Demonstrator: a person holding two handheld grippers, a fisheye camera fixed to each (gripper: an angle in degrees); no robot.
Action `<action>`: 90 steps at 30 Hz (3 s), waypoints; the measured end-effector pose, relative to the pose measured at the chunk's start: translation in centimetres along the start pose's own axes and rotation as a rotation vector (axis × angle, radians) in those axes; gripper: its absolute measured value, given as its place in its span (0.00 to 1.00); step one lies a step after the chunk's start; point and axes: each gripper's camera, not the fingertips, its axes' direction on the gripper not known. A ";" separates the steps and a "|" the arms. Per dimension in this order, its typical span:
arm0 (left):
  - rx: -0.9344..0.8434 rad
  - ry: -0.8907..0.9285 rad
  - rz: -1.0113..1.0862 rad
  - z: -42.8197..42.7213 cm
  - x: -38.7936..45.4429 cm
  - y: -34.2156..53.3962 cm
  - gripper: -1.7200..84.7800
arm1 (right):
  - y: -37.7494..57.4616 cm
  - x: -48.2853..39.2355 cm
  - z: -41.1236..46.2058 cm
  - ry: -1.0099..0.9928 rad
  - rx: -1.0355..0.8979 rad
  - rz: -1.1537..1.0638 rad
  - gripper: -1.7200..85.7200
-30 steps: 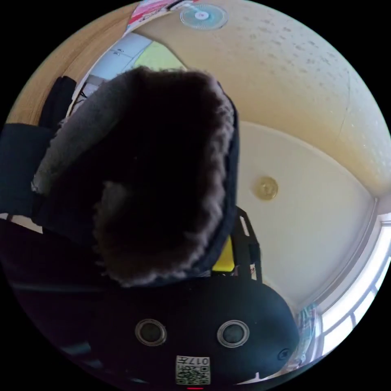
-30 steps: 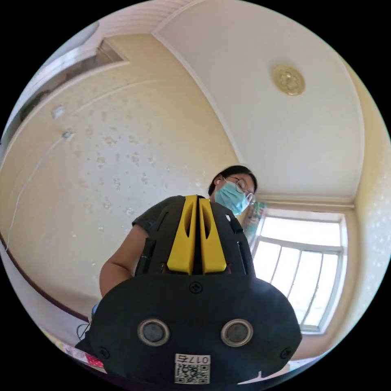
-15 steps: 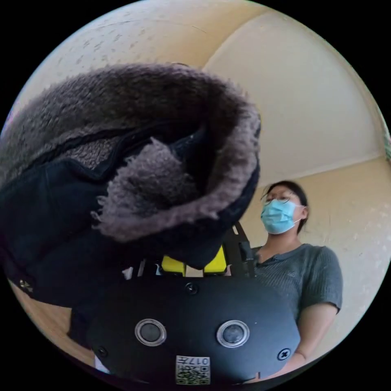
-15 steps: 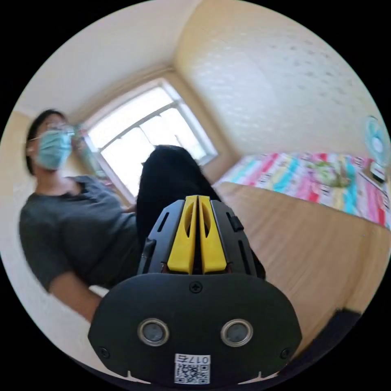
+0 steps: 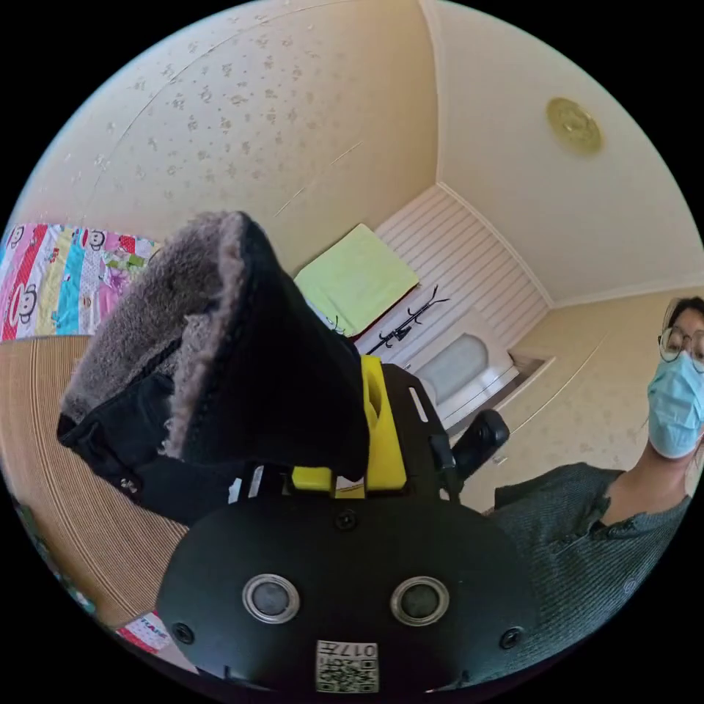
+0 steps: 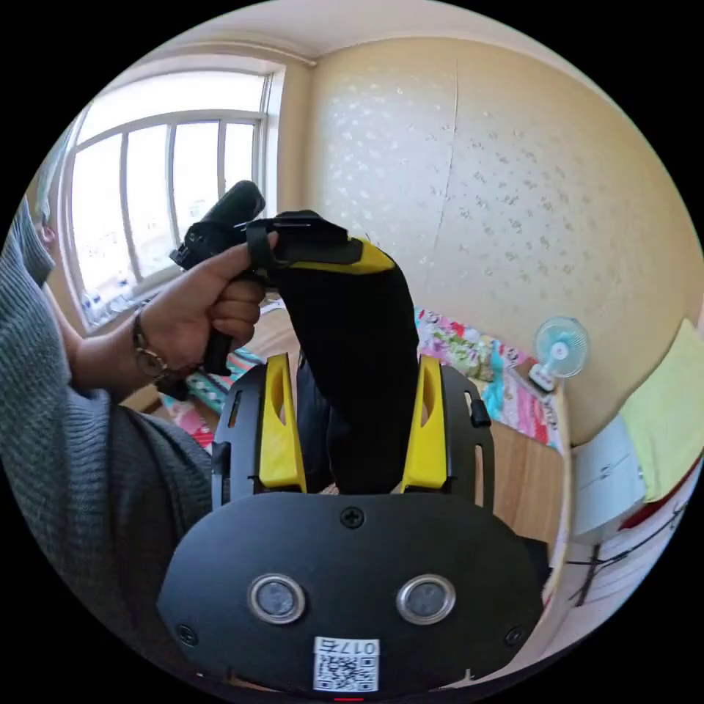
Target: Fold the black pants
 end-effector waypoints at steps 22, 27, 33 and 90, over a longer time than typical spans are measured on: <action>0.093 0.158 0.168 -1.3 5.8 6.4 0.14 | 2.9 -6.7 -7.6 0.652 0.310 -0.091 0.09; 0.287 -0.193 0.012 -6.3 4.3 13.4 0.18 | 2.6 -1.3 -14.8 0.425 0.456 0.041 0.09; 0.274 -0.013 -0.093 -4.0 0.8 14.7 0.23 | 3.1 2.2 -21.4 0.341 0.582 0.045 0.09; -0.123 -0.230 -1.104 -31.5 -9.3 23.5 0.19 | 16.3 53.5 28.7 -0.913 -0.761 0.977 0.06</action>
